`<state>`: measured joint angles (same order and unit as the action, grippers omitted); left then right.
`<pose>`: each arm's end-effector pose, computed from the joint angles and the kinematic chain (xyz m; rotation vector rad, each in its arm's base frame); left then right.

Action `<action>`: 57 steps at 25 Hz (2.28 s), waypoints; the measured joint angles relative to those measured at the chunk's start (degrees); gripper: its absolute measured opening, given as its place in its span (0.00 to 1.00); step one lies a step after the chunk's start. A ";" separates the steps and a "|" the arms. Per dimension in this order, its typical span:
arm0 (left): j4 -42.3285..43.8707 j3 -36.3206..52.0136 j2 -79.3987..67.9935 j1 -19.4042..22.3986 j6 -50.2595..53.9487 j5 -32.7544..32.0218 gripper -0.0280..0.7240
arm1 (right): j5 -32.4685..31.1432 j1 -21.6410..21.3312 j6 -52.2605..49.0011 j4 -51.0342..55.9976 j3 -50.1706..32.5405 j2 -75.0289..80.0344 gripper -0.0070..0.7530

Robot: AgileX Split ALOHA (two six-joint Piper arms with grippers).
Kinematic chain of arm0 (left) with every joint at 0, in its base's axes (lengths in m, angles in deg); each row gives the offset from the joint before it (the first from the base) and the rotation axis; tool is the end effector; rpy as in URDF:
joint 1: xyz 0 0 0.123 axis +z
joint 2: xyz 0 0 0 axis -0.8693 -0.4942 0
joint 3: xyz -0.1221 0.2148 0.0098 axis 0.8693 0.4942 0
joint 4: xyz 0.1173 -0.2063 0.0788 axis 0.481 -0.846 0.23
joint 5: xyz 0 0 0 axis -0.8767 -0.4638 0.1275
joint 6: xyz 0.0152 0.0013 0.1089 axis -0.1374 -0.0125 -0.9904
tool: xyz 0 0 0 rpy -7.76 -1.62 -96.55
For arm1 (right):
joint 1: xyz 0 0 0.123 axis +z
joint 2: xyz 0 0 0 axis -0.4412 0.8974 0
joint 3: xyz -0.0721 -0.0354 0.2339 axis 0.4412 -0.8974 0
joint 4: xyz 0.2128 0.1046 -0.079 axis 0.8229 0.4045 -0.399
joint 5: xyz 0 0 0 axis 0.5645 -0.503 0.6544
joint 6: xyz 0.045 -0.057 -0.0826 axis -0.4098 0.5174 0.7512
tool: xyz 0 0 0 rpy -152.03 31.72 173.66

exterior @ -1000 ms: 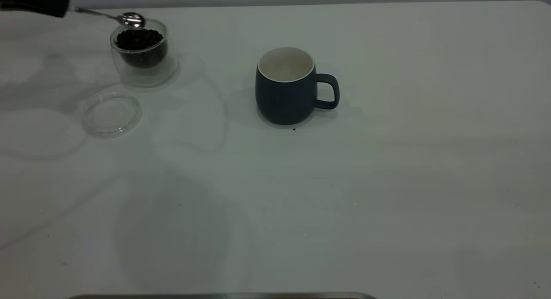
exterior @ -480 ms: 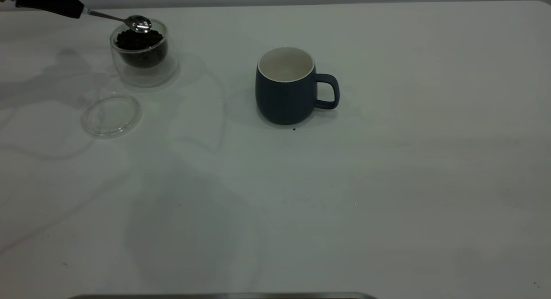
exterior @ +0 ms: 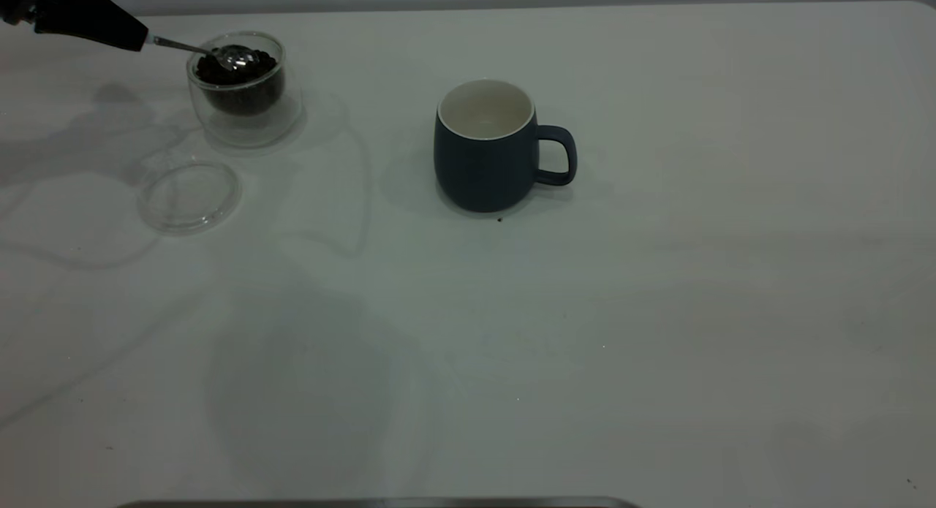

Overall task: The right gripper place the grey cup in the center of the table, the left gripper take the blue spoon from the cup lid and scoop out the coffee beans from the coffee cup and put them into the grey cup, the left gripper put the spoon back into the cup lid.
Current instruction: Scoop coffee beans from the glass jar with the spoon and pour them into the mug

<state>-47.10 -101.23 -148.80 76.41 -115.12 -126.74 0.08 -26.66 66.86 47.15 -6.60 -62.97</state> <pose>0.4622 0.0581 0.0414 0.6672 2.3798 -0.6215 0.0457 0.0024 0.2535 -0.1149 2.1217 -0.0386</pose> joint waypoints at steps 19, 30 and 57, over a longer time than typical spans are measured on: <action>1.34 0.00 -0.01 0.00 27.84 -3.13 0.20 | 0.00 0.00 0.00 0.00 0.00 0.00 0.49; -0.58 0.00 -0.06 0.18 38.57 -3.34 0.20 | 0.00 0.00 0.00 0.00 0.00 0.00 0.49; -11.25 0.00 -5.43 3.02 32.32 -6.39 0.20 | 0.00 0.00 -0.05 0.00 0.00 0.00 0.49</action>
<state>-58.35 -101.23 -154.23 79.43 -82.80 -133.13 0.08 -26.66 66.81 47.15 -6.60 -62.97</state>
